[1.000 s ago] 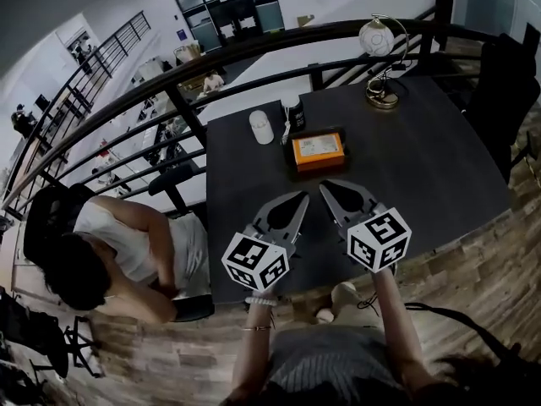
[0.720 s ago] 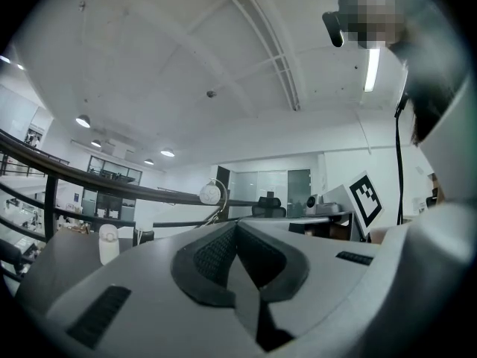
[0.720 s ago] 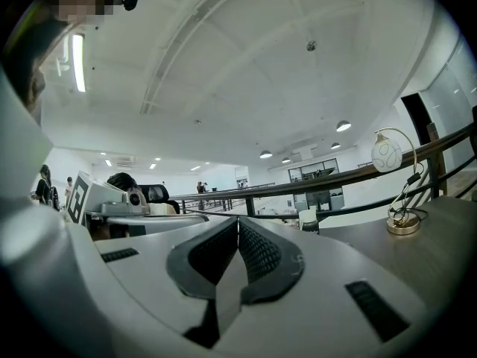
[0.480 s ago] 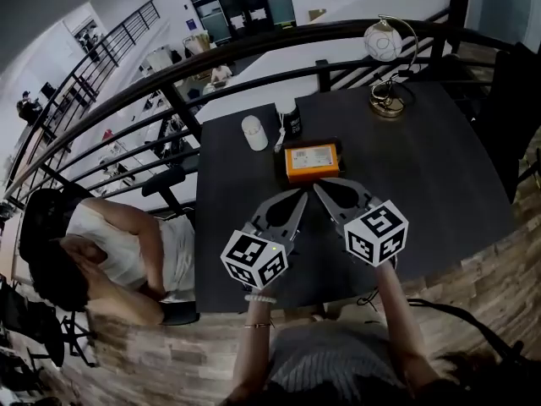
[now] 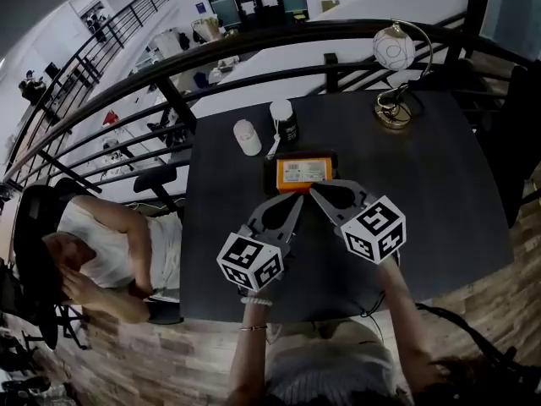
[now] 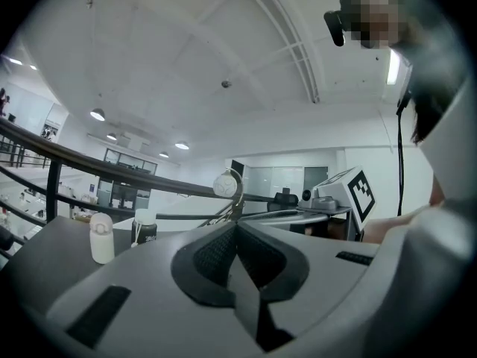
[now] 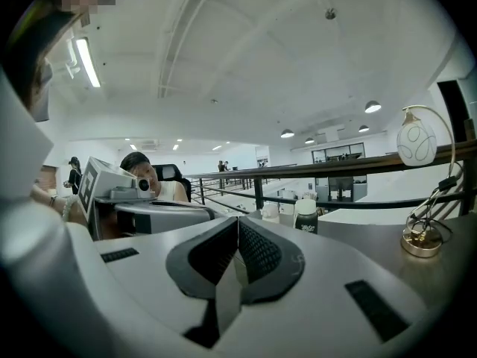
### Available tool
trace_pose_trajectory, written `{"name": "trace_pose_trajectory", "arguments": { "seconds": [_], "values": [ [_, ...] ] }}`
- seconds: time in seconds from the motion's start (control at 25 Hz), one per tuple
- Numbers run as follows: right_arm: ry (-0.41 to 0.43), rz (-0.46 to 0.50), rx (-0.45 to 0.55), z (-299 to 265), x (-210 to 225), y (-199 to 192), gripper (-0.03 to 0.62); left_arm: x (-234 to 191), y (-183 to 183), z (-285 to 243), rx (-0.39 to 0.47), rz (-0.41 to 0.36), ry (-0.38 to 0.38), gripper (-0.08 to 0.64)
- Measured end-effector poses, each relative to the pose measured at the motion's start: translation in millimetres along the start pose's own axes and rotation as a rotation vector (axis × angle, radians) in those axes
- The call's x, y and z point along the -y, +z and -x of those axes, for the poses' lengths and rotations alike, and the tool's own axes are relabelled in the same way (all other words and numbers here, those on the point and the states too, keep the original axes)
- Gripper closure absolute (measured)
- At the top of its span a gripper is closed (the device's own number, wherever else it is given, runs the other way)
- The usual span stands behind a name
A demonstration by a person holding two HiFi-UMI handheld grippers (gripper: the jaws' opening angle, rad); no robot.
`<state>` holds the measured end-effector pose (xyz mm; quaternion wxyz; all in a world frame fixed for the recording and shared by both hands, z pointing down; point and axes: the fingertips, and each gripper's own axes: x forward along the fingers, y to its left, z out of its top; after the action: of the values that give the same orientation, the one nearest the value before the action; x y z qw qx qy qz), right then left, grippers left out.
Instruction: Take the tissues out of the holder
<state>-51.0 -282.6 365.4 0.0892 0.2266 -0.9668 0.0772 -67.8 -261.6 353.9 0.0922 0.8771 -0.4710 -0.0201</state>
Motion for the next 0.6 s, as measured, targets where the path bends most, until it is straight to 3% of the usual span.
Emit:
{"name": "trace_pose_trajectory", "arguments": {
  "seconds": [0.24,0.4,0.6],
  "values": [
    [0.045,-0.006,-0.073,-23.0,20.4,-13.4,0.578,-16.5,-20.9,-7.8,-0.055,0.041,0.050,0.552],
    [0.090,-0.067,-0.138,-39.3,29.2,-28.1,0.578,-32.6,-39.1,-9.7,-0.084,0.069,0.076,0.552],
    [0.123,-0.023,-0.244,-50.3,32.5,-41.6,0.575,-44.8,-48.0,-5.9,-0.094,0.103,0.095,0.552]
  ]
}}
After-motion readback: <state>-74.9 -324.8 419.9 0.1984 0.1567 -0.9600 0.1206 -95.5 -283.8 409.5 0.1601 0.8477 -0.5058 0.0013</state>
